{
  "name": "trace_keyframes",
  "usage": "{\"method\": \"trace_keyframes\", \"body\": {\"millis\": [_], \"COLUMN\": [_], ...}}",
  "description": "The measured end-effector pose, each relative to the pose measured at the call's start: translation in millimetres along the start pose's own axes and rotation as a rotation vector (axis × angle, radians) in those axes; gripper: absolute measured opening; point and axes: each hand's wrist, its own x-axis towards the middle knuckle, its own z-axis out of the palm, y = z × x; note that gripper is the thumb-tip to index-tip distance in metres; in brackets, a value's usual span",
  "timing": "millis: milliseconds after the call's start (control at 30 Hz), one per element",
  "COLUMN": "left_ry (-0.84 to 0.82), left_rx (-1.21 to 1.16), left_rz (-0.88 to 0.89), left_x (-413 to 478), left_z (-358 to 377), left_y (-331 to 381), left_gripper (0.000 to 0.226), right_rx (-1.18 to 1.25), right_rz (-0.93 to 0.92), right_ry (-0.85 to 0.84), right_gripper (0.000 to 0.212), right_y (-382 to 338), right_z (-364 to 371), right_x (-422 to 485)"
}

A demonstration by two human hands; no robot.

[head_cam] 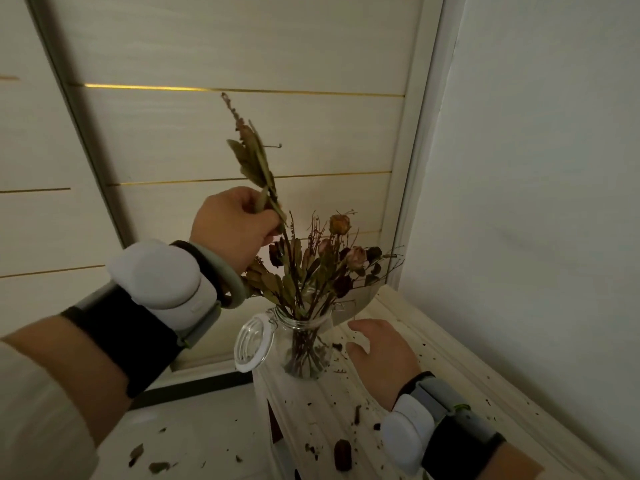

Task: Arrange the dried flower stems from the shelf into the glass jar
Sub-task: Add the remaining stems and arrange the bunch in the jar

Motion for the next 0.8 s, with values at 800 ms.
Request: {"method": "trace_keyframes", "body": {"millis": [800], "left_ry": [0.048], "left_rx": [0.484], "left_rz": [0.048], "left_x": [19], "left_z": [59], "left_y": [-51], "left_gripper": [0.019], "right_rx": [0.054], "right_rz": [0.004], "right_ry": [0.005], "right_gripper": [0.041], "right_y": [-5], "right_z": [16], "right_x": [27]}}
